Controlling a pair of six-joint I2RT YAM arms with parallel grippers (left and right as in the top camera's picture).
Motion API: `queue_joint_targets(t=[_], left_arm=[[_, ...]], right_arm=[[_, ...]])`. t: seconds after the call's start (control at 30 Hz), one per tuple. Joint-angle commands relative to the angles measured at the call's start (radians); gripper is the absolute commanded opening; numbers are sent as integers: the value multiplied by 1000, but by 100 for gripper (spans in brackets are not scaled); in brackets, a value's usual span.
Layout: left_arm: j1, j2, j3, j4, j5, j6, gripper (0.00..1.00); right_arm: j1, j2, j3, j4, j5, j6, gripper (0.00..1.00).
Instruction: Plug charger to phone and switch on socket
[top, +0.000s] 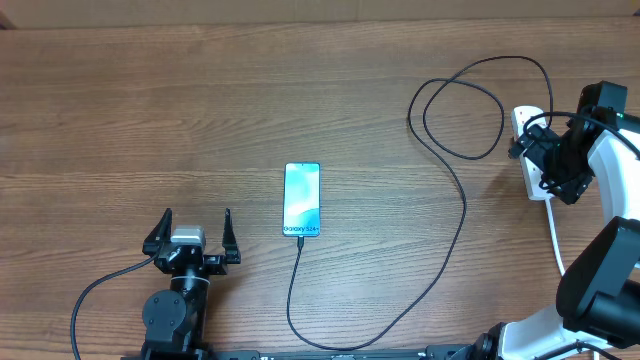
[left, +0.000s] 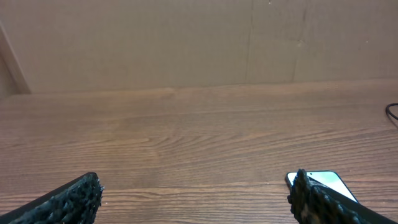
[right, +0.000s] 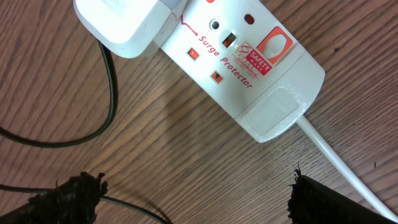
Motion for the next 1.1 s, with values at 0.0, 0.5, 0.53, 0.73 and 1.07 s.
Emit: queue_joint_targets(t=[0.0,0.5,0.53,0.73,1.07], left_arm=[[-4,-10,-3,2,-6,19,99],[-4,-10,-3,2,-5,19,100],[-4,-10,-3,2,-5,19,100],[-4,-10,-3,2,-5,19,100],[-4,-10,-3,2,-5,19,100]], right_arm=[[1,-49,13,2,-2,-1,100],[24,-417,13,2,-2,-1,100],[34,-420,13,2,-2,-1,100],[147,-386,11,2,-2,-1,100],[282,-374,11,2,-2,-1,100]])
